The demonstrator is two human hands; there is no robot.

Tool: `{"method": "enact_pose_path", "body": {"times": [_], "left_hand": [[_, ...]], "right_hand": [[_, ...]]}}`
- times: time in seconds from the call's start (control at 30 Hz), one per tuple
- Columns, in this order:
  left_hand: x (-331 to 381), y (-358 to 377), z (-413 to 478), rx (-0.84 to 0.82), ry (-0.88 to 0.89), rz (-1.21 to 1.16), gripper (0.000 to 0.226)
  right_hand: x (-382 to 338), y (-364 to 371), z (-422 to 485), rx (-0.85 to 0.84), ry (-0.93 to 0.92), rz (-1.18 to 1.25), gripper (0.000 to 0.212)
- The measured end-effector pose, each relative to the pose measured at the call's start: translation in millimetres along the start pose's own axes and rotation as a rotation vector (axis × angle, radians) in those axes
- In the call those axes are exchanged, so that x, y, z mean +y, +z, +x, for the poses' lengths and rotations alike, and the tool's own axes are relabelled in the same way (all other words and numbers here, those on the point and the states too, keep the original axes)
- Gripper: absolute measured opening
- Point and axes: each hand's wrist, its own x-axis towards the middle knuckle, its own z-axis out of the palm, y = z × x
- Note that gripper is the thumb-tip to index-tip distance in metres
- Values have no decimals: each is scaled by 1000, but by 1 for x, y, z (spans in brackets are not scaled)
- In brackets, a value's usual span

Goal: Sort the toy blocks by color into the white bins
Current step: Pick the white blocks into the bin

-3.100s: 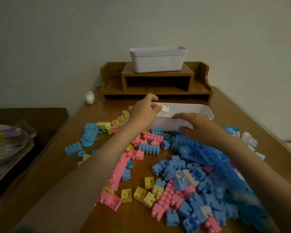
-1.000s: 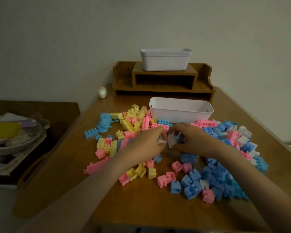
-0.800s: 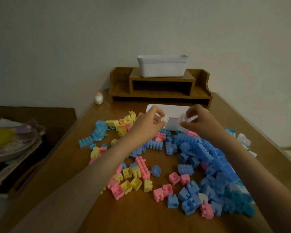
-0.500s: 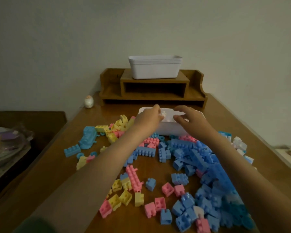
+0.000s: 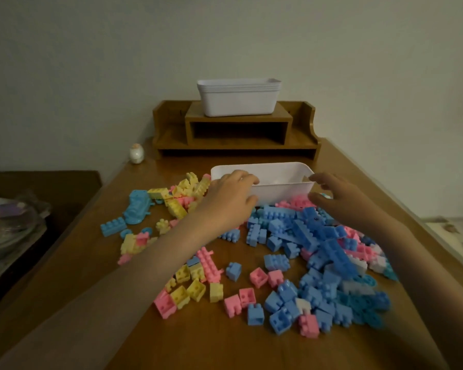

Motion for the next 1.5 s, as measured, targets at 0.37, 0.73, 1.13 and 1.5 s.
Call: {"method": "enact_pose_path", "body": {"times": [0.37, 0.73, 1.13, 1.5], "left_hand": [[76, 43, -31, -456, 223, -71, 68], [36, 37, -40, -407, 135, 87, 55], [-9, 17, -49, -199, 45, -35, 27], [6, 33, -25, -157, 62, 80, 51]], "right_hand": [[29, 25, -35, -277, 287, -297, 70], [-10, 47, -38, -239, 82, -210, 67], [-14, 38, -19, -124, 16, -117, 35], [-29, 53, 5, -314, -176, -202, 47]]}}
